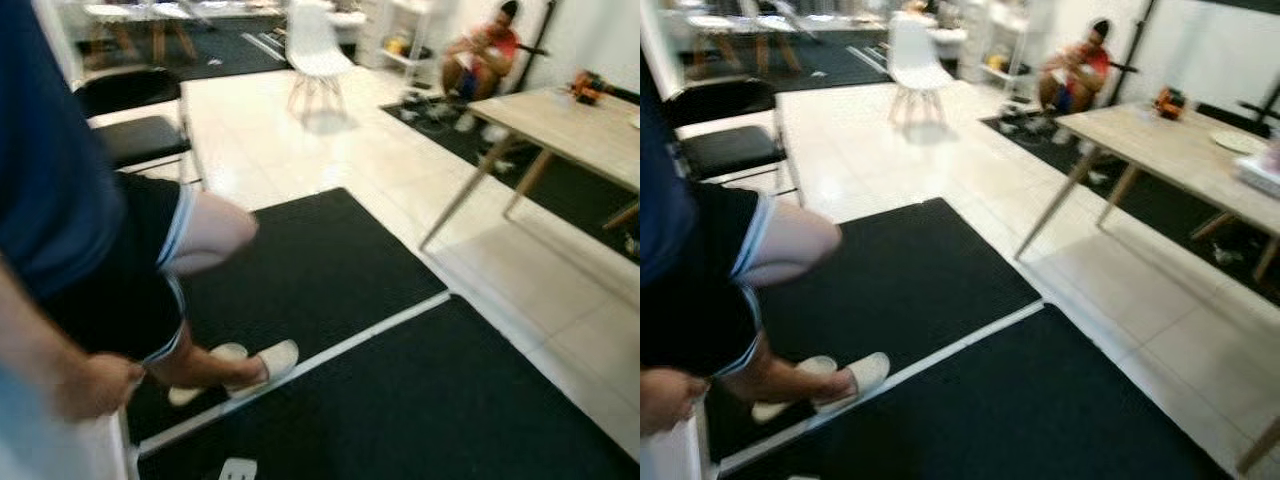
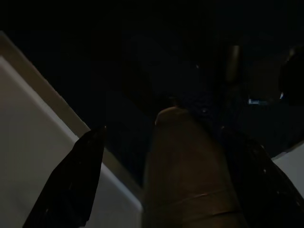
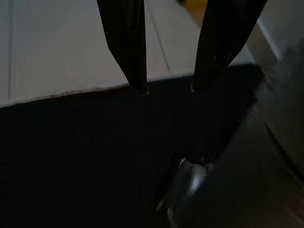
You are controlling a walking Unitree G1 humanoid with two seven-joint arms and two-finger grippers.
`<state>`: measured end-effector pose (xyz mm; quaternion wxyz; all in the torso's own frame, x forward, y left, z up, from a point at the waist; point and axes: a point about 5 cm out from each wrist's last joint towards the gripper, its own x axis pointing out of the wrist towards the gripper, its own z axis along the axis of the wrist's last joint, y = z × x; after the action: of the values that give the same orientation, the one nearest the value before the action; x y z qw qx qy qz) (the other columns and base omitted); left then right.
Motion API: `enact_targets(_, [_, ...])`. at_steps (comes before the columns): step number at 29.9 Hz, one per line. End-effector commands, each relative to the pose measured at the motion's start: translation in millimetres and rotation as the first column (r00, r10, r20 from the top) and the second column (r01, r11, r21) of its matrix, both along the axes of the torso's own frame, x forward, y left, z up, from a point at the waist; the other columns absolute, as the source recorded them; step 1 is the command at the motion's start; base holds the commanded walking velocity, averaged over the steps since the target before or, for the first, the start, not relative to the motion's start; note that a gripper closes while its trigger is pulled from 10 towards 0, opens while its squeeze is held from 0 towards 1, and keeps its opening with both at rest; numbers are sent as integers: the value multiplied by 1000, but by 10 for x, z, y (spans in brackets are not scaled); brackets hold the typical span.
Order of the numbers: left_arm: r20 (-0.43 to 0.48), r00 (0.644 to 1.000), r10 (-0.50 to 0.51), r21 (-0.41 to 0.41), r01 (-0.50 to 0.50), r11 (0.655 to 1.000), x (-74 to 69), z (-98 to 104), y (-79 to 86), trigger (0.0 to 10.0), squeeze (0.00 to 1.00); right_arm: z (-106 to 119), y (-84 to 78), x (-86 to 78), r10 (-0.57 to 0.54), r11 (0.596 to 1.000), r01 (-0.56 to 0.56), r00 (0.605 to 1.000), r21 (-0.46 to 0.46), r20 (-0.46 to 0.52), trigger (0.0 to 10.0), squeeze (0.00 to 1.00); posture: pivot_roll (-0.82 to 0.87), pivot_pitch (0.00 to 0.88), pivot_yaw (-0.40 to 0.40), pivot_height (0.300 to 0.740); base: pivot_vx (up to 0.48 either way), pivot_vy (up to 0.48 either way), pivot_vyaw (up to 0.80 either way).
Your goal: Restocking fridge
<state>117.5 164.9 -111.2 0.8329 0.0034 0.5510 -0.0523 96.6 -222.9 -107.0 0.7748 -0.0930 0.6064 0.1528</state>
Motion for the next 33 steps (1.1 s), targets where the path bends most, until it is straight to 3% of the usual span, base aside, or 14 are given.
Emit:
enact_targets(1, [-19, 1000, 10, -4, -10, 1000, -63, -21, -32, 10000, 0, 6, -14, 18, 10, 1000, -10, 1000, -11, 0, 10000, 0, -98, 0, -16, 740, 0, 0, -788])
enact_targets(18, [-19, 1000, 5, 10, -4, 1000, -65, -21, -25, 10000, 0, -21, -17, -87, 36, 999, -38, 998, -32, -54, 10000, 0, -98, 0, -14, 740, 0, 0, -788])
enact_targets(33, [-16, 1000, -2, 20, 2, 1000, -63, -21, -19, 10000, 0, -10, -37, -47, 34, 998, -37, 998, -49, -52, 10000, 0, -98, 0, -13, 740, 0, 0, -788])
